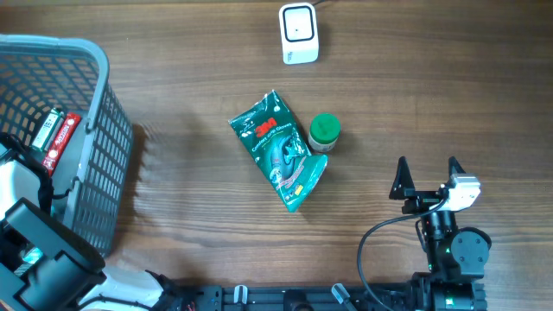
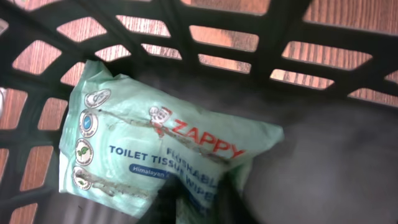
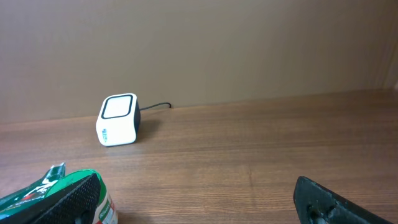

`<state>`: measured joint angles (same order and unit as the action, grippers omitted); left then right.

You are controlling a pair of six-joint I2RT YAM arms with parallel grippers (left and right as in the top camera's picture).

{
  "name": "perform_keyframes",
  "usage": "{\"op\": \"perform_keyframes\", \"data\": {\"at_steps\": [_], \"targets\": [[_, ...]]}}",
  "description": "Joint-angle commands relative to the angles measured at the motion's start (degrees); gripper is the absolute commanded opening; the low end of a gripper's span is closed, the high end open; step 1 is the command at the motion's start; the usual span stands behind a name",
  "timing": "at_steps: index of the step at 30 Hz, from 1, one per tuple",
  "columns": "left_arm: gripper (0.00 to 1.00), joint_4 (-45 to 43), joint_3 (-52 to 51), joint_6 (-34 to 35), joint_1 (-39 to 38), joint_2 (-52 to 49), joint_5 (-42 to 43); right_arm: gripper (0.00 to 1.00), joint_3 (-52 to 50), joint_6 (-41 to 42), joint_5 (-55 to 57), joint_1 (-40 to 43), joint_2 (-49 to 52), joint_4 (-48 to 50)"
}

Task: Scan the item barcode

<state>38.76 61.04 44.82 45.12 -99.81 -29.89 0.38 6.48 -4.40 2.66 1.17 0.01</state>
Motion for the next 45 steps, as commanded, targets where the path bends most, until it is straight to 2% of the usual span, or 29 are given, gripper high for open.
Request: {"op": "perform_keyframes", "data": {"at_steps": [1, 8, 11, 14, 18, 21, 22, 23, 25, 29, 31, 34, 36, 38, 42, 43, 45], "targets": [[0.04, -0.48, -4.48, 0.13, 0.33, -0.83, 1.92, 1.0, -0.09, 1.03, 0.79, -0.22, -0.37, 0.11], [0.04, -0.17, -2.84, -2.6, -0.28, 1.9, 2.43, 1.0, -0.09, 1.03, 0.79, -0.22, -0.37, 0.13], [0.04, -1.49, -2.84, -2.62, -1.62, 4.07, 6.4, 1.0, -0.09, 1.03, 0.79, -0.22, -0.37, 0.11], [0.04, -3.04, -2.84, -2.62, -4.98, 4.57, 9.44, 1.0, -0.09, 1.05, 0.79, -0.22, -0.37, 0.13], [0.04, -5.25, -2.84, -2.6, -11.54, 4.57, 8.98, 1.0, -0.09, 1.03, 0.79, -0.22, -0.37, 0.11], [0.04, -5.88, -2.84, -2.38, -13.35, 4.44, 8.66, 1.0, -0.09, 1.05, 0.79, -0.22, -0.37, 0.11], [0.14, -5.86, -2.84, -2.43, -13.53, 4.44, 8.66, 1.0, -0.09, 1.03, 0.79, -0.22, -0.37, 0.13], [0.48, -5.73, -2.84, -2.45, -13.51, 4.44, 8.61, 1.0, -0.09, 1.05, 0.79, -0.22, -0.37, 0.11], [0.77, -5.84, -2.84, -2.45, -13.35, 4.44, 8.61, 1.0, -0.09, 1.03, 0.79, -0.22, -0.37, 0.11], [0.91, -7.15, -2.86, -2.47, -13.38, 4.11, 8.61, 1.0, -0.09, 1.03, 0.79, -0.22, -0.37, 0.13], [0.88, -7.87, -2.91, -2.49, -13.38, 3.76, 8.63, 1.0, -0.09, 1.03, 0.79, -0.22, -0.37, 0.11], [0.62, -8.41, -2.91, -3.17, -13.38, 2.16, 8.63, 0.99, -0.09, 1.03, 0.79, -0.22, -0.37, 0.11], [0.58, -9.05, -2.91, -6.03, -13.38, 0.0, 8.63, 0.99, -0.09, 1.03, 0.79, -0.22, -0.37, 0.13], [0.59, -9.22, -2.91, -8.0, -13.35, -3.58, 8.63, 1.0, -0.09, 1.05, 0.79, -0.22, -0.37, 0.13], [0.53, -8.5, -2.91, -8.74, -13.35, -5.57, 8.33, 1.0, -0.09, 1.05, 0.79, -0.22, -0.37, 0.11], [0.5, -8.55, -2.89, -9.77, -13.35, -5.53, 8.41, 1.0, -0.09, 1.05, 0.79, -0.22, -0.37, 0.11], [0.34, -8.17, -2.89, -10.21, -13.35, -5.53, 8.22, 1.0, -0.09, 1.03, 0.79, -0.22, -0.37, 0.11]]}}
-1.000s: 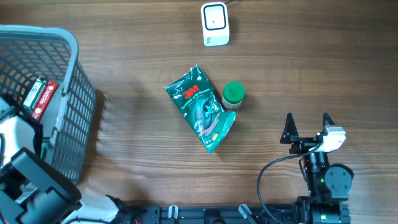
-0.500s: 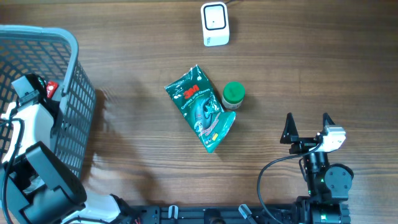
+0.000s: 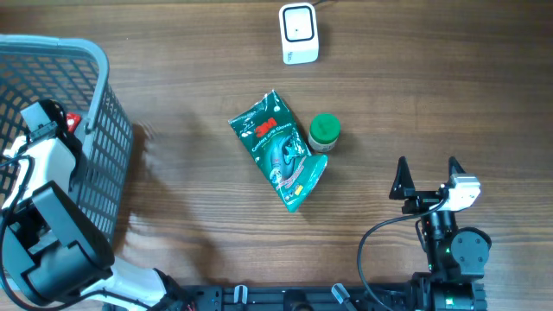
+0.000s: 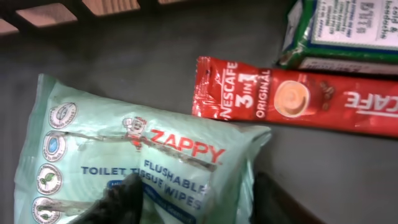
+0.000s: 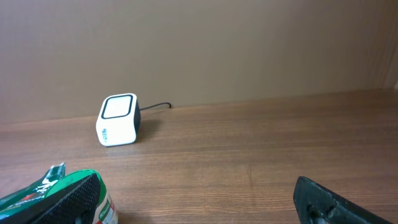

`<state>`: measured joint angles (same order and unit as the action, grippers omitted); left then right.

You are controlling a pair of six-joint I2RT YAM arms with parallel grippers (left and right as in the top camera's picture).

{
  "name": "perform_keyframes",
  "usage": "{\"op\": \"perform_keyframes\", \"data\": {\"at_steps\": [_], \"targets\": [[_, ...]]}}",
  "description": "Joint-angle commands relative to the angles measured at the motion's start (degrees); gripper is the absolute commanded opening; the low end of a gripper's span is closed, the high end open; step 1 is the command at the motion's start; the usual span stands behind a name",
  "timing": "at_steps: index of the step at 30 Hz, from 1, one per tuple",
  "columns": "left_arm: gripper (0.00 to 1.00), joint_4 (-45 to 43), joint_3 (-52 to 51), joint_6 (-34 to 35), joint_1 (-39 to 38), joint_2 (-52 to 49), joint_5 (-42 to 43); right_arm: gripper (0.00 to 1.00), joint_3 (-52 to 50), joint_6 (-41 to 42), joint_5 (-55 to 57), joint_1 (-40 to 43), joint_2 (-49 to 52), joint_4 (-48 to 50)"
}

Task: Scan the item barcode

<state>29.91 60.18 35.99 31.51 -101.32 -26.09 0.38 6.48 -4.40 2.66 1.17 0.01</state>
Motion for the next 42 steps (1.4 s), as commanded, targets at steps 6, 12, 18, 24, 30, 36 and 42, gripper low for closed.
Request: {"op": "perform_keyframes", "data": {"at_steps": [6, 12, 18, 24, 30, 36, 42], "targets": [[1.0, 0.46, -1.97, -1.33, 0.26, -3.56, 4.44, 1.0, -0.09, 1.03, 0.79, -0.22, -0.37, 0.11], [1.0, 1.42, -2.14, -3.76, 0.26, -3.72, 4.24, 1.0, -0.09, 1.05, 0.79, -0.22, -0.37, 0.11], [0.25, 4.44, -4.28, -4.09, 0.26, -3.8, 3.96, 1.0, -0.09, 1.05, 0.79, -0.22, -0.37, 0.13], [0.04, 8.37, 1.33, -6.97, -0.35, -1.51, 3.06, 1.0, -0.09, 1.03, 0.79, -0.22, -0.37, 0.13], [0.04, 20.7, 21.05, -7.04, -1.6, 6.34, 4.79, 1.0, -0.09, 1.03, 0.79, -0.22, -0.37, 0.11], [0.04, 27.56, 33.55, -6.25, -1.86, 17.59, 16.33, 1.0, -0.09, 1.05, 0.79, -0.22, -0.37, 0.11], [0.04, 25.59, 33.81, -2.56, -8.17, 33.83, 32.65, 1.0, -0.09, 1.05, 0.79, -0.22, -0.37, 0.13]]}}
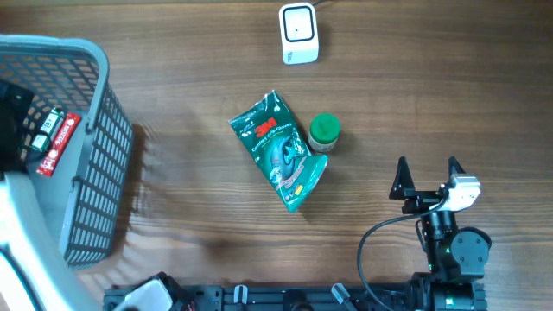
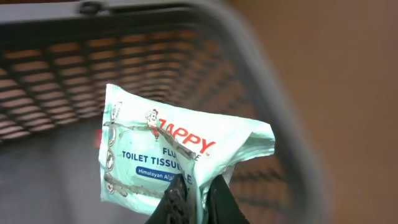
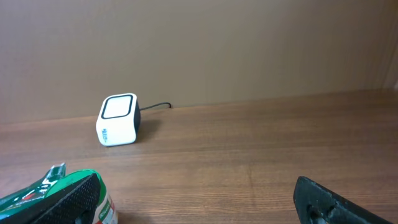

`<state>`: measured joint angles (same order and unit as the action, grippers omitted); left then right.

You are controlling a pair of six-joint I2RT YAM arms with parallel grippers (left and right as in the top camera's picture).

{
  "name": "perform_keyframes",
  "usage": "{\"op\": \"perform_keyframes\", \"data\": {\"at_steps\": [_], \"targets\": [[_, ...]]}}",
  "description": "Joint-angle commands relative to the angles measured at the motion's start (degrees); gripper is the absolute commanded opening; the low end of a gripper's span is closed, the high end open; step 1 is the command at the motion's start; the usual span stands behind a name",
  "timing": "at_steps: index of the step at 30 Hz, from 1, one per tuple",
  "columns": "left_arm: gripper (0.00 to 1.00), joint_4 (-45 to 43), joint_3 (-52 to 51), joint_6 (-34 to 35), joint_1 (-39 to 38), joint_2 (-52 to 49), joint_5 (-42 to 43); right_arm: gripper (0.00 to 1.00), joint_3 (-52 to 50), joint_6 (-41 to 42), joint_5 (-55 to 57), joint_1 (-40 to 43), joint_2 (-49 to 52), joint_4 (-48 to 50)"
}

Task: Scan the item barcode
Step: 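Lift the Zappy wipes pack out and drop it left of the gloves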

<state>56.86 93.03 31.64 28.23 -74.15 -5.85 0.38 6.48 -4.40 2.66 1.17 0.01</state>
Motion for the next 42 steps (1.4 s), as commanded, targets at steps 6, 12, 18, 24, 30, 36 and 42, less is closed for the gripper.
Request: {"op": "perform_keyframes", "data": {"at_steps": [6, 12, 18, 24, 30, 36, 42], "targets": [[0.04, 0.39, 0.94, 1.79, -29.29, 12.37, 12.57, 1.0, -0.09, 1.03, 0.79, -0.22, -0.37, 0.11], [0.04, 4.87, -0.81, 1.81, -50.16, 5.57, -0.24, 1.0, -0.09, 1.05, 0.79, -0.22, -0.37, 0.11], [0.04, 8.11, -7.87, 4.28, -62.23, -8.04, -10.01, 1.0, -0.09, 1.03, 0.79, -0.22, -0.37, 0.13], [0.04, 5.66, -17.4, 5.29, -66.14, -18.56, -13.53, 1.0, -0.09, 1.05, 0.79, -0.22, -0.37, 0.11], [0.04, -3.32, -28.92, 6.38, -69.33, -20.28, -13.46, 1.0, -0.09, 1.05, 0.79, -0.22, -0.37, 0.11], [1.0, -0.59, -20.41, 4.07, -68.04, -15.41, -16.92, 1.0, -0.09, 1.03, 0.79, -0.22, -0.37, 0.11], [1.0, 5.84, 5.31, 1.38, -63.54, -7.45, -24.79, 1.0, -0.09, 1.03, 0.79, -0.22, -0.37, 0.13]]}}
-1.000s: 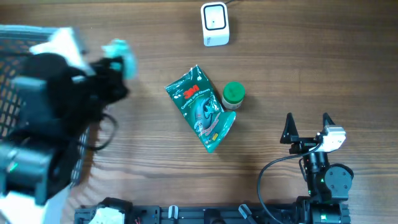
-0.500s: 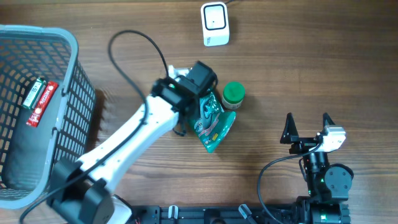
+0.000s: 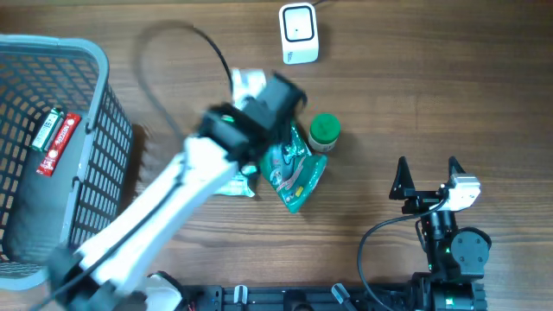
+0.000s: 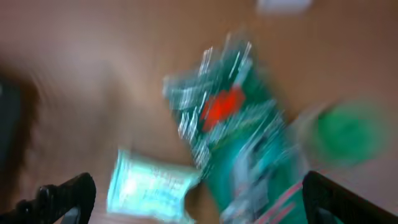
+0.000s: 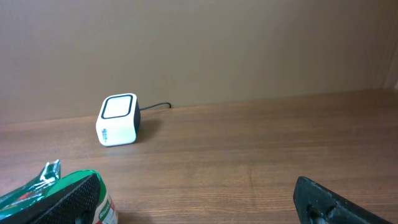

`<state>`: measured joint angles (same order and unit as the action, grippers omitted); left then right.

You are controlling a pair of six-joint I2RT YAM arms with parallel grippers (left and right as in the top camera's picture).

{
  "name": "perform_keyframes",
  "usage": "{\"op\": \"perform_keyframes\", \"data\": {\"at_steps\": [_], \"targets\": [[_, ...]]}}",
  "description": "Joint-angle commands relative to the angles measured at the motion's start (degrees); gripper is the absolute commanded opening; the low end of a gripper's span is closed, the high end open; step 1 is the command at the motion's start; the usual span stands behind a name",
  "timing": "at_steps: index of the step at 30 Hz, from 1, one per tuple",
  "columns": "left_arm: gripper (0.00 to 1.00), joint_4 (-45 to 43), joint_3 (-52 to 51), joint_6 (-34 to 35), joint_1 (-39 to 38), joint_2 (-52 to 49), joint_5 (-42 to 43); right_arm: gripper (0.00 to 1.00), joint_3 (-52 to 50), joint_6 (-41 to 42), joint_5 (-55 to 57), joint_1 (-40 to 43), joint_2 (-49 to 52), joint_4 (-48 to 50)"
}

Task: Scan the item barcode
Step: 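Lift the Zappy wipes pack out and drop it left of the gloves, then reach the left gripper into the basket and grasp the green-white tube box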

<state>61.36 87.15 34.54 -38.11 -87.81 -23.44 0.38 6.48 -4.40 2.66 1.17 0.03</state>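
Note:
The white barcode scanner stands at the table's far edge, also in the right wrist view. A pale mint pack of toilet wipes lies flat on the table, blurred in the left wrist view. My left gripper hangs above the table's middle, its fingers wide open and holding nothing; in the overhead view the left gripper sits over the green 3M pack. My right gripper rests open near the front right.
A green-lidded jar stands right of the 3M pack. The grey basket at the left holds a red Nescafe sachet and a small box. My left arm stretches diagonally across the table.
My left gripper was shut on the wipes pack above the basket. Now it is open over the table's middle and the pack lies on the wood left of the 3M pack.
My left gripper was down in the basket at the wipes pack, then still there beside the Nescafe sachet. After that it held the pack above the basket rim. Now the pack lies on the table and the gripper is open. The right arm stayed still.

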Motion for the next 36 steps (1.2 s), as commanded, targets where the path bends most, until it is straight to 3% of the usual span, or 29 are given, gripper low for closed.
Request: {"op": "perform_keyframes", "data": {"at_steps": [1, 4, 6, 8, 11, 16, 21, 24, 31, 36], "targets": [[1.0, 1.25, 13.79, -1.51, 4.39, 7.5, -8.46, 1.0, -0.09, 1.03, 0.79, -0.22, -0.37, 0.11], [1.0, 1.51, 16.35, -0.35, 12.52, 12.07, -11.17, 1.0, -0.09, 1.03, 0.79, -0.22, -0.37, 0.11], [1.0, 4.0, 16.35, 5.16, 20.33, 13.94, -11.15, 1.0, -0.09, 1.03, 0.79, -0.22, -0.37, 0.09], [1.0, 7.85, 16.35, 14.82, 32.28, 14.36, -10.58, 1.0, -0.09, 1.05, 0.79, -0.22, -0.37, 0.09], [1.0, 10.38, 15.8, 24.28, 47.8, 12.7, -3.85, 1.0, -0.09, 1.05, 0.79, -0.22, -0.37, 0.11], [1.0, 10.23, 14.14, 27.85, 64.3, 5.81, 6.56, 1.0, -0.09, 1.03, 0.79, -0.22, -0.37, 0.11], [1.0, 5.62, 12.2, 17.99, 70.55, -2.01, 4.44, 1.0, -0.09, 1.05, 0.79, -0.22, -0.37, 0.11], [1.0, 1.42, 8.79, 16.92, 72.24, -4.92, 3.91, 1.0, -0.09, 1.03, 0.79, -0.22, -0.37, 0.11], [0.99, -2.08, 2.62, 37.97, 73.26, -11.43, 3.89, 1.0, -0.09, 1.03, 0.79, -0.22, -0.37, 0.11], [1.0, -3.43, 2.62, 46.66, 73.26, -18.03, 3.85, 1.0, -0.09, 1.03, 0.79, -0.22, -0.37, 0.09]]}}
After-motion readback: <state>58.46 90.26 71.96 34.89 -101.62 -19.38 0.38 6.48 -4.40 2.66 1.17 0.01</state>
